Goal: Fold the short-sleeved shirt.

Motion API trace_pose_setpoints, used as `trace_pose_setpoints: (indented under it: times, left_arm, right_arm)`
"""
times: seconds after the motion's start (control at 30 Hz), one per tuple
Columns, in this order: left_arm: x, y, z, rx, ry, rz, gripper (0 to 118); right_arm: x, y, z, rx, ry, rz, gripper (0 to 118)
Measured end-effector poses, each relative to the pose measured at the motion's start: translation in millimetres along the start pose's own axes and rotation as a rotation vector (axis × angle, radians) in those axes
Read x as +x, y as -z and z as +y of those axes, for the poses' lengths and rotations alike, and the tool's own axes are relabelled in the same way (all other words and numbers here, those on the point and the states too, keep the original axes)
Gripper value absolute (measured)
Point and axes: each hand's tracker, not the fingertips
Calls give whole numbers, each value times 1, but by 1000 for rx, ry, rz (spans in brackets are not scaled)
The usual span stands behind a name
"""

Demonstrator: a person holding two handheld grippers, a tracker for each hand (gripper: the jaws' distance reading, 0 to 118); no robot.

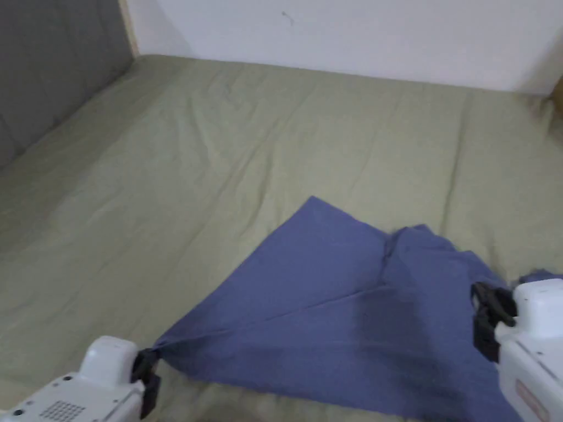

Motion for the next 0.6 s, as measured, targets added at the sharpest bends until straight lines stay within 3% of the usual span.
trace_pose_setpoints:
  times: [0.07, 0.13, 0.17, 0.23, 0.43, 0.53, 0.6]
  left_arm:
    - [-1, -7, 9, 32, -45, -23, 1]
    - [-1, -10, 18, 51, -95, -41, 1]
    - [-1, -9, 22, 53, -116, -46, 1]
    - [17, -9, 37, 46, -140, -48, 1]
    - [29, 9, 51, 34, -120, -41, 1]
    - [28, 4, 53, 27, -112, -39, 1]
    - [25, -2, 55, 30, -117, -40, 1]
  right_arm:
    - [19, 21, -5, -66, -70, -13, 0]
    - [49, 59, -11, -162, -97, 36, 1]
    - [62, 78, -13, -182, -132, 47, 21]
    - [81, 121, -15, -274, -151, 25, 96]
    - [117, 202, -10, -309, 50, 78, 97]
    - [123, 228, -18, -388, 74, 114, 96]
    - [125, 239, -28, -448, 91, 141, 83]
